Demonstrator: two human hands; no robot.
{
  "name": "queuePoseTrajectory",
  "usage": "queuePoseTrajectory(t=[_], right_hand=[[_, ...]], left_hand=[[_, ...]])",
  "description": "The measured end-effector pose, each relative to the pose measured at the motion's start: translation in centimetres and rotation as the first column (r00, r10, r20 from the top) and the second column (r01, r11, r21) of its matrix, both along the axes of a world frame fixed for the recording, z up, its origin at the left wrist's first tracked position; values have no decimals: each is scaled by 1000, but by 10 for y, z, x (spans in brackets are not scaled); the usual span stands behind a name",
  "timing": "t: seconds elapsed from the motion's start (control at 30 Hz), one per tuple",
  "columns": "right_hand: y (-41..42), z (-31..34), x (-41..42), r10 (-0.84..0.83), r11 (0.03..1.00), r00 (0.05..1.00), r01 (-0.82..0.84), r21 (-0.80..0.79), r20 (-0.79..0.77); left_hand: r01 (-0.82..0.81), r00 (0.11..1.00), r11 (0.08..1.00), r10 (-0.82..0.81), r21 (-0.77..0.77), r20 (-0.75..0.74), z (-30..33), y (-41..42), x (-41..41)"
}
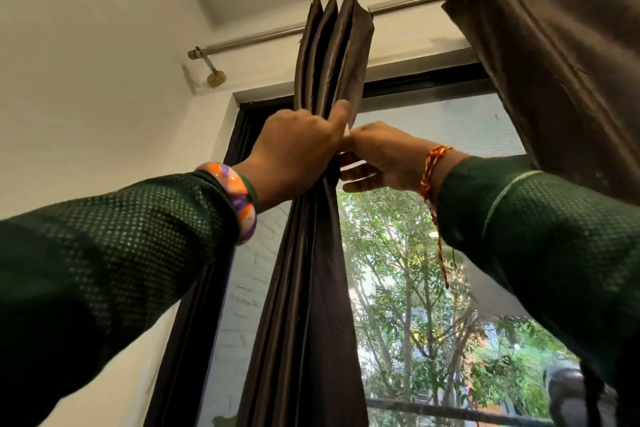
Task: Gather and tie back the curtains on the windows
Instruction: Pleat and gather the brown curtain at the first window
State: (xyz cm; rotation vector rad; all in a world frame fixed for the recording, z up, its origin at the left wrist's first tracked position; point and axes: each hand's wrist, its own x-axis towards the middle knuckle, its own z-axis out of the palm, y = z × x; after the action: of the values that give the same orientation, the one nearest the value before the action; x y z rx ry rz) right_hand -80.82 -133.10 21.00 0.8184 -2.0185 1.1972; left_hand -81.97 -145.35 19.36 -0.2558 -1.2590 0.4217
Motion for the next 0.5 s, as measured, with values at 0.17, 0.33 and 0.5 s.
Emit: queuePoseTrajectory(t=[0.17,0.33,0.5], right_hand=[[-7,5,-13,66,990,992,-52,-131,105],[-11,-1,-21,168,981,961,-142,-129,221],[-12,-24,-28,239,970,928,-243,-22,285]], left_hand=[[-102,984,975,128,-197,124,-2,-12,-1],[147,812,947,-280,284,512,0,-23,-9],[109,157,745,-666,658,729,3,-32,-8]])
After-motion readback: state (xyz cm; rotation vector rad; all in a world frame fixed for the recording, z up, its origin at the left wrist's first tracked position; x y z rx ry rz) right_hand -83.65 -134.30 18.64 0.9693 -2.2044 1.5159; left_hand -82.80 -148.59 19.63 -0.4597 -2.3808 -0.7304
